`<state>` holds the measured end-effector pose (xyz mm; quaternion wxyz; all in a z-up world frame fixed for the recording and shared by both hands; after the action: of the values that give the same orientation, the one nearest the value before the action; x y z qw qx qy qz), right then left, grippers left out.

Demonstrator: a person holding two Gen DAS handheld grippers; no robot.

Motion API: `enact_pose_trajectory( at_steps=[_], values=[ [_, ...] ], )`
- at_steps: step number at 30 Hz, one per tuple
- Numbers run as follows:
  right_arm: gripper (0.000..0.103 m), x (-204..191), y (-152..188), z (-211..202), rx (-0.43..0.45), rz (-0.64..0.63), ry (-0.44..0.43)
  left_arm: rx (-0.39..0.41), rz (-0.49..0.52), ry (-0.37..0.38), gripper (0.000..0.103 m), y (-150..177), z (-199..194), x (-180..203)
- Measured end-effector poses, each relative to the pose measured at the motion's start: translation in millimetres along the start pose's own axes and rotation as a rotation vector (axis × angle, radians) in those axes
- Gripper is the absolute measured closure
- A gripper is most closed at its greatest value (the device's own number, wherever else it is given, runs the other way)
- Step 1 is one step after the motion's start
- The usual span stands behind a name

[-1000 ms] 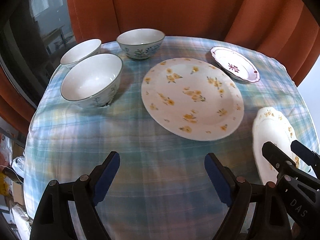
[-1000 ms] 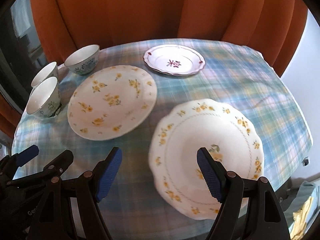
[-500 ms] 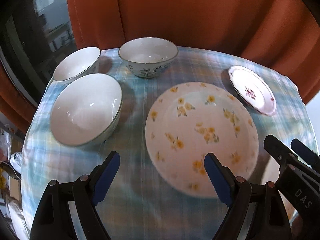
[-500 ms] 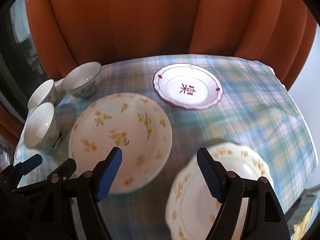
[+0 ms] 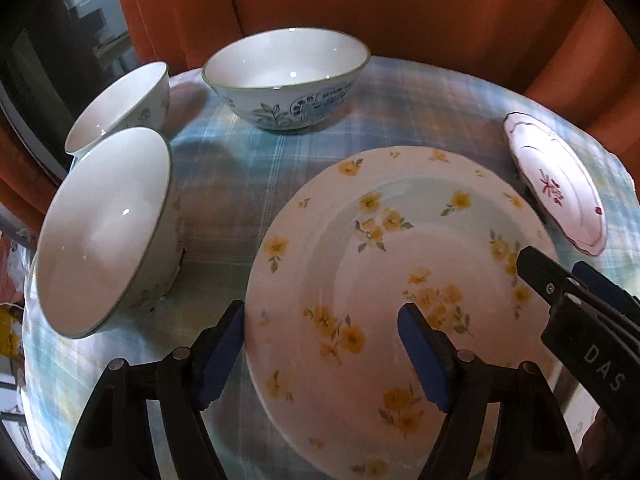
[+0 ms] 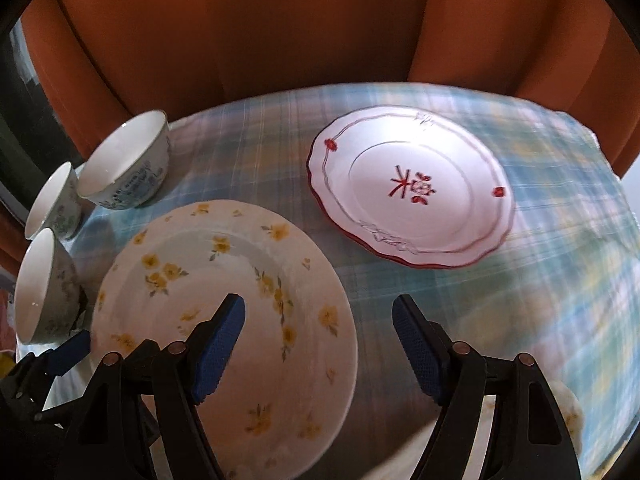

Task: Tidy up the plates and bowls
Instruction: 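Move both tools to the medium yellow-flower plate and grasp its rim, then lift and carry the medium plate toward the large plate with both tools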

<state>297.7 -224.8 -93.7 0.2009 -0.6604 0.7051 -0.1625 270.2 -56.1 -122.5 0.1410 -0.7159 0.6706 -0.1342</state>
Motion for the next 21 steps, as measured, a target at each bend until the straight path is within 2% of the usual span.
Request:
enact_pose_trajectory(
  at_steps=[4, 6, 13, 21],
  values=[
    [0.038, -2, -3, 17, -0.033, -0.012, -0.022, -0.01, -0.017, -0.011, 0.03, -2, 8, -3],
    [0.047, -5, -3, 23, -0.055, -0.016, -0.026, -0.011, -0.023, -0.009, 0.03, -2, 8, -3],
    [0.048, -12, 1, 22, -0.068, -0.03, 0.016, -0.02, -0.008, -0.008, 0.032, 4, 4, -5],
    [0.048, -28, 32, 6, -0.115, -0.04, 0.015, -0.065, -0.004, -0.008, 0.032, 34, -9, -27]
  ],
)
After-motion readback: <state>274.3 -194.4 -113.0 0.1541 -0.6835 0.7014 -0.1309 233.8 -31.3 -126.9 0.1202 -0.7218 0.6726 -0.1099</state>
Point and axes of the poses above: each gripper's, at about its wrist camera, not at the fingertips, and z roughly the way its jaws point, x to its right, y to its underside, the point moved 1 cm from there along z, roughly the way its jaws point
